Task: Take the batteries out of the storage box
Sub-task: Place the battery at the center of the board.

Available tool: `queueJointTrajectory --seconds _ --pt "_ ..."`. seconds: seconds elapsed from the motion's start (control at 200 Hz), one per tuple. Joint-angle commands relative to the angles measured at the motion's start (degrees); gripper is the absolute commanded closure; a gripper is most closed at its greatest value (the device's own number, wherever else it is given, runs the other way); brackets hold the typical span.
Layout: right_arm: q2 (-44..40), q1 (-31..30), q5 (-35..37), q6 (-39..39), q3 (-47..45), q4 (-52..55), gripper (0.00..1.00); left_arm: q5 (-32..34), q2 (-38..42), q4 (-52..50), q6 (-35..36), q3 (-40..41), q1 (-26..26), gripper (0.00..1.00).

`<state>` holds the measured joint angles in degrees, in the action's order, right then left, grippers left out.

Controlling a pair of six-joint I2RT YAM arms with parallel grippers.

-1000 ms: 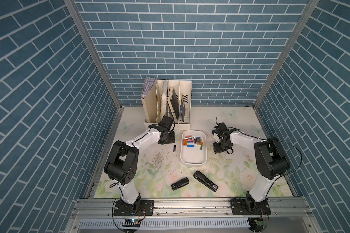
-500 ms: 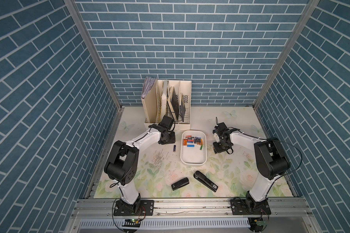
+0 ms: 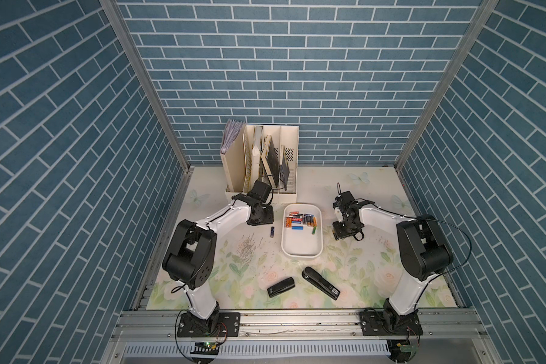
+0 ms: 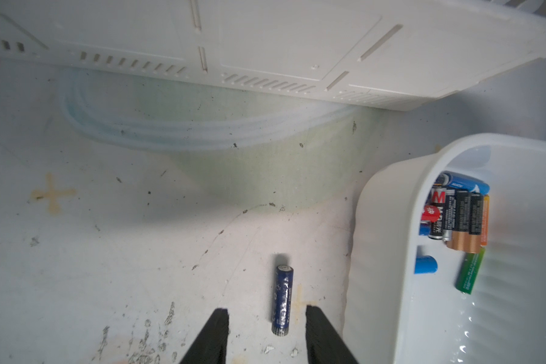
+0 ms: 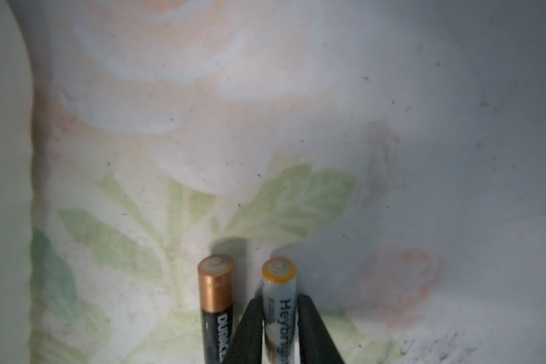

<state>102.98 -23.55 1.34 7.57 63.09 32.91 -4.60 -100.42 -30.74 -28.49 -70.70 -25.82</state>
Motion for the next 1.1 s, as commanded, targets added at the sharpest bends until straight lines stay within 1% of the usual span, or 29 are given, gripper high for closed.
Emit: queueJointTrajectory --seconds 0.0,0.15,0.745,0.99,1.095 --pt "0.12 0.26 1.2 1.22 -0.69 0.9 0.75 0.05 -0.76 -0.55 0.19 -0.1 -0.45 0.54" --pt "-0.21 0.26 1.32 1.22 -0.28 1.28 0.73 0.03 -0.72 -0.61 0.19 -0.39 -0.43 0.54" --pt "-2.34 0.26 1.18 1.13 2.45 3.16 0.71 0.21 -0.43 -1.04 0.18 -1.02 -0.53 0.53" --pt "-3.44 0.26 1.01 1.13 4.81 4.7 0.71 0.73 -0.4 -1.86 0.21 -2.85 -0.83 0.52" --pt "-4.08 0.26 1.45 1.13 6.34 5.93 0.71 1.79 -0.65 -2.85 0.48 -4.86 -1.54 0.51"
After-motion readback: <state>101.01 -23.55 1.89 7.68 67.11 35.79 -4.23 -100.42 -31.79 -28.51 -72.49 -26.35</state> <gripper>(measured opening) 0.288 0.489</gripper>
